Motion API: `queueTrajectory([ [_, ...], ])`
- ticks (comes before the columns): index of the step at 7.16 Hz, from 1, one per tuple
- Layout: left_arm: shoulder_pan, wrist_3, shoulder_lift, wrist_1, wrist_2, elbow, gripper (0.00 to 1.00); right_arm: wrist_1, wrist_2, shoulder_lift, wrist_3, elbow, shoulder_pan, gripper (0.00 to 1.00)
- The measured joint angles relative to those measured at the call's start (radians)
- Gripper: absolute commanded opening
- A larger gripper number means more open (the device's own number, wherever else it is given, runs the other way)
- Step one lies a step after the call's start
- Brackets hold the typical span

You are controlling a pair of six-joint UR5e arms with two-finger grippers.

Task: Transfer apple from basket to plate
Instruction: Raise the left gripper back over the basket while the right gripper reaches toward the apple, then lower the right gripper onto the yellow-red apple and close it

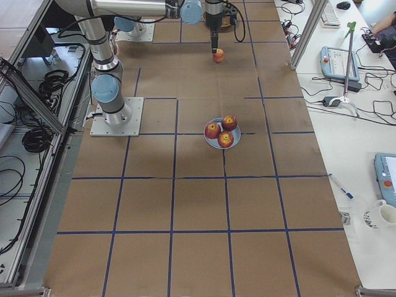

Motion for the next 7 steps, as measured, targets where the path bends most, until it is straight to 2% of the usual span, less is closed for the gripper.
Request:
queueTrajectory([
  [3,0.087,-0.108,0.083,-0.068,0.002,-0.001,0.99,-0.078,-0.003,0.151,0.162,-0.082,0.143,1.00],
  [7,0.159,-0.127,0.111,-0.077,0.000,-0.015,0.99,-0.308,-0.015,0.361,0.343,-0.110,0.288,1.00],
])
